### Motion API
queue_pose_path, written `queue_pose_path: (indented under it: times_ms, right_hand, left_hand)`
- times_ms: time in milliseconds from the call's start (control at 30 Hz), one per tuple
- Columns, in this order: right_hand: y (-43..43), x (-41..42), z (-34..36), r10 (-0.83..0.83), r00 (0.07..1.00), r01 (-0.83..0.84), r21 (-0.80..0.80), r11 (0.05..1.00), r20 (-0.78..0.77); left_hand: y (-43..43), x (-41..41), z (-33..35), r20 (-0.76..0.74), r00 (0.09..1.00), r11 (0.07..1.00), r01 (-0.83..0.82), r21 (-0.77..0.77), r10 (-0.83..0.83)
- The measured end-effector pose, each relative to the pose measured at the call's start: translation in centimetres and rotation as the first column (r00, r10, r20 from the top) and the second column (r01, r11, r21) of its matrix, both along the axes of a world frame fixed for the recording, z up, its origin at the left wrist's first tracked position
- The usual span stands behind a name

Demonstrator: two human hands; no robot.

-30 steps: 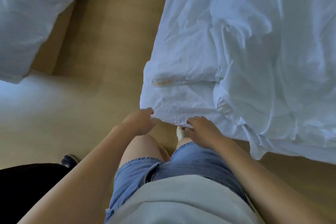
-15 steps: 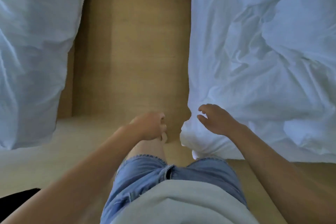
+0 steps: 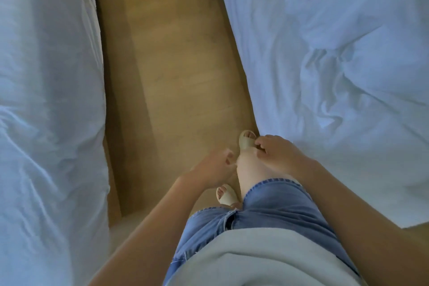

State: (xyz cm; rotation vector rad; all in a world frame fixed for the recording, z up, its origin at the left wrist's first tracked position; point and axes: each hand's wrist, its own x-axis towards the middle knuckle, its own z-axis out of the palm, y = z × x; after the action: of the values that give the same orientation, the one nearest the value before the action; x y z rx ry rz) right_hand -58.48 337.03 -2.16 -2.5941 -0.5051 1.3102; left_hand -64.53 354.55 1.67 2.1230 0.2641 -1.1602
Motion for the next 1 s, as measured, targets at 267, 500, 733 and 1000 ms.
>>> queue_pose_path:
  times_ms: [267,500,733,1000]
  right_hand:
    - [2.2,15.3,0.3,0.022,0.999,-0.019,0.089,0.996,-0.036]
    - [5.5,29.5,2.0,-0.055,0.996,0.06,0.07,0.996,-0.068]
    - [11.8,45.3,1.7,-0.274,0.962,0.267,0.154,0.951,0.022]
    - [18.1,61.7,3.6,-0.621,0.767,0.579,0.245,0.778,0.161]
  left_hand:
    - [5.3,17.6,-0.5,-0.042,0.986,0.975,0.169,0.146,-0.164]
    - [9.3,33.9,0.2,-0.008,0.995,0.985,0.102,0.14,-0.102]
    - [14.8,52.6,-0.4,0.048,0.986,0.987,0.161,0.028,-0.162]
    - [18.6,74.7,0.4,0.106,0.925,0.931,0.361,0.045,-0.364]
